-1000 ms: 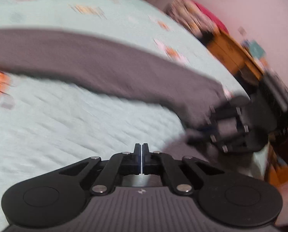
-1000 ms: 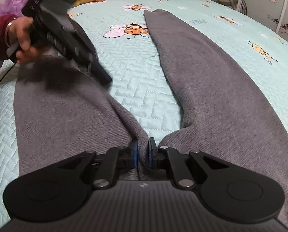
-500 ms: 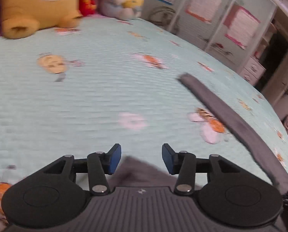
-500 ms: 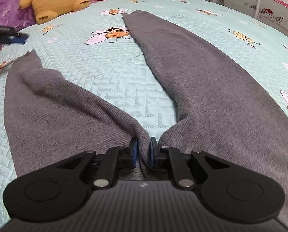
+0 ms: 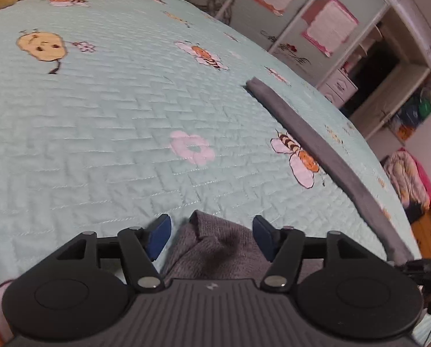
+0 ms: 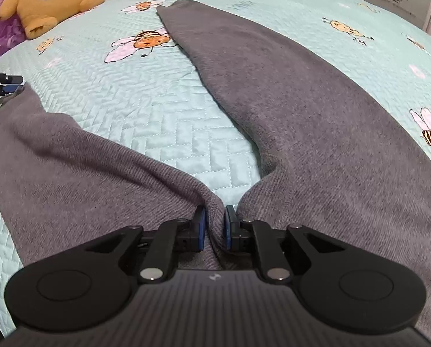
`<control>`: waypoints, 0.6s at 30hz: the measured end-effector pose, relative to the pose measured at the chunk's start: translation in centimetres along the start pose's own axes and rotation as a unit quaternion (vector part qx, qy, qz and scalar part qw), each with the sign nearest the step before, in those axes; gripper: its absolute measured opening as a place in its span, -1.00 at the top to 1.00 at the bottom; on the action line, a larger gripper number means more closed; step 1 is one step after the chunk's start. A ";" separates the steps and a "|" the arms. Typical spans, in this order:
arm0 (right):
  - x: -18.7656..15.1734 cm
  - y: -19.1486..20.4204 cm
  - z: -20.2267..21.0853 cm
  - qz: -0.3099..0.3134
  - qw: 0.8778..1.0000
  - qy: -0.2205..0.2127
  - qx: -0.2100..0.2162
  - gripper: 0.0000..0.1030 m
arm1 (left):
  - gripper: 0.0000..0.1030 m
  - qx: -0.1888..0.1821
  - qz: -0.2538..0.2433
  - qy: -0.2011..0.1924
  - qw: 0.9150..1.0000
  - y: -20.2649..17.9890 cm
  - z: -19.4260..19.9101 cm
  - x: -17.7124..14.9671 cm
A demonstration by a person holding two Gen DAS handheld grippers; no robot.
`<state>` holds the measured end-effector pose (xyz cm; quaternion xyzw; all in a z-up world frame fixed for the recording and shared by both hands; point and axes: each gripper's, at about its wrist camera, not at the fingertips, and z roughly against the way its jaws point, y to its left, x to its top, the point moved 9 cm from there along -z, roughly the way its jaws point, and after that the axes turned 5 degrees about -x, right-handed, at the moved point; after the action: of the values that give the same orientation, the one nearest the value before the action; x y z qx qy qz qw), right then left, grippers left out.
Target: Fold clothes
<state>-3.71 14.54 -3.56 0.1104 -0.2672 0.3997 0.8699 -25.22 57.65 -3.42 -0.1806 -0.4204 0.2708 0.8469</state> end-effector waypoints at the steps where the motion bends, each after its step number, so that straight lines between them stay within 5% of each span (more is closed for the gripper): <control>1: 0.1 0.0 0.0 -0.001 1.000 0.002 -0.003 0.73 | 0.97 -0.002 -0.007 0.008 1.000 -0.2 -0.5 -0.1; 7: 0.9 0.8 0.4 0.026 0.999 0.030 -0.019 0.78 | 0.91 0.056 -0.050 -0.066 0.995 -0.9 5.0 2.0; 13: 1.5 1.3 -0.2 0.051 0.998 0.045 -0.016 0.78 | 0.89 0.072 -0.072 -0.033 0.994 0.1 5.0 0.3; 18: 1.7 1.7 1.4 0.068 0.997 0.012 -0.038 0.80 | 0.88 0.070 -0.061 -0.042 0.995 0.2 5.2 0.7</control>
<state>-4.63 16.13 -1.49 0.0539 -0.2787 0.4483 0.8476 -29.14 58.65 -0.12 -0.0836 -0.4461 0.2544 0.8540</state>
